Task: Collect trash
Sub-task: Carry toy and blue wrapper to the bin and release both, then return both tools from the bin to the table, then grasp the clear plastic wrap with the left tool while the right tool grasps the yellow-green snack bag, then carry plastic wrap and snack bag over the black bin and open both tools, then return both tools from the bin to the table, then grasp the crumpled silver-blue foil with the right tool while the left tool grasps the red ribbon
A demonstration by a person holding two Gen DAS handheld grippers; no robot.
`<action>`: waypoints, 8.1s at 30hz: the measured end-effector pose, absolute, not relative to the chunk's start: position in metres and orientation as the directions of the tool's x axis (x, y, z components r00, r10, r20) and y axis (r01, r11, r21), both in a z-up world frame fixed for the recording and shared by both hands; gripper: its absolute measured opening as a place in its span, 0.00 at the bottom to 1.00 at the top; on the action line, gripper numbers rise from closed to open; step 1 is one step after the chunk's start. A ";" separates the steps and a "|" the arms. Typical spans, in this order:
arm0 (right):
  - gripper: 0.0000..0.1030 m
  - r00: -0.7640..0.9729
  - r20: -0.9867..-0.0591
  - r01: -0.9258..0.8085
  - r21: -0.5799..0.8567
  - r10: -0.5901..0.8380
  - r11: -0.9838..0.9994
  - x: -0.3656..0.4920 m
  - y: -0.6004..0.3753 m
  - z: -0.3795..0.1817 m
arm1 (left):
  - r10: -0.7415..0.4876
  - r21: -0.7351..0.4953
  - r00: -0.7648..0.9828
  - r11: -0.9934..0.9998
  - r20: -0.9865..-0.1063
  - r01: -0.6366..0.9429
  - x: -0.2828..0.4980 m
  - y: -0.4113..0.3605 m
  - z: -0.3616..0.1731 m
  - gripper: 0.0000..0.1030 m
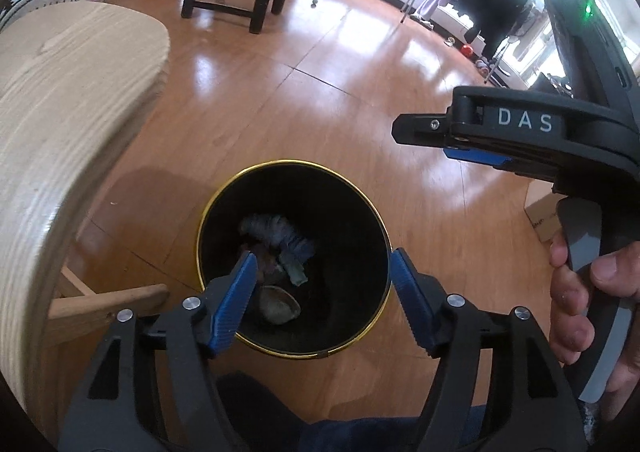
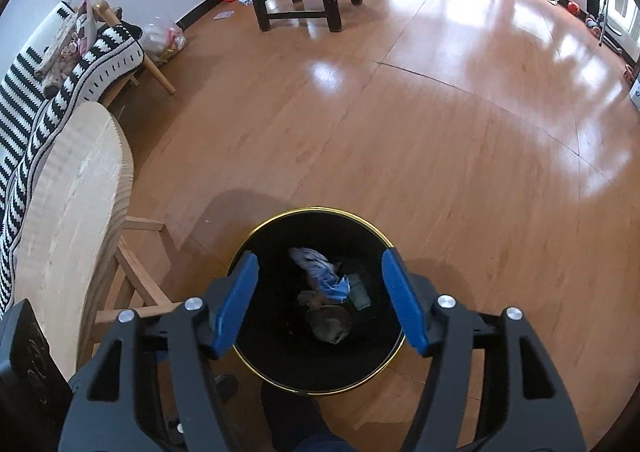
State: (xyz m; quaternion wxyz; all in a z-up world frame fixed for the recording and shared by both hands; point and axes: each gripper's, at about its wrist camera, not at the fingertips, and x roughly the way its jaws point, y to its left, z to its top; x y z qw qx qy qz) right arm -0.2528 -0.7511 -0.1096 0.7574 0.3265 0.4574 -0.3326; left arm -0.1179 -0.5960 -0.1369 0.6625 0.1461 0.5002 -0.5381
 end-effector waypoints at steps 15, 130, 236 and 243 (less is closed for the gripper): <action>0.81 0.497 -0.833 0.672 0.192 -0.243 0.715 -0.204 -0.677 -0.043 | -0.612 -0.231 0.147 0.495 -0.777 0.837 -0.091 -0.498 -0.056 0.85; 0.40 0.607 -0.785 0.561 0.312 -0.124 0.766 -0.181 -0.650 -0.027 | -0.762 -0.406 0.180 0.511 -0.622 0.758 -0.037 -0.444 0.011 0.08; 0.82 0.381 -0.838 -0.089 0.388 0.391 0.918 0.158 -0.193 -0.056 | -0.207 -0.089 0.587 0.971 -0.783 0.223 0.148 0.009 -0.041 0.91; 0.61 0.307 -0.876 -0.108 0.357 0.373 0.928 0.191 -0.171 -0.082 | -0.196 -0.032 0.575 0.958 -0.794 0.284 0.160 0.000 -0.052 0.91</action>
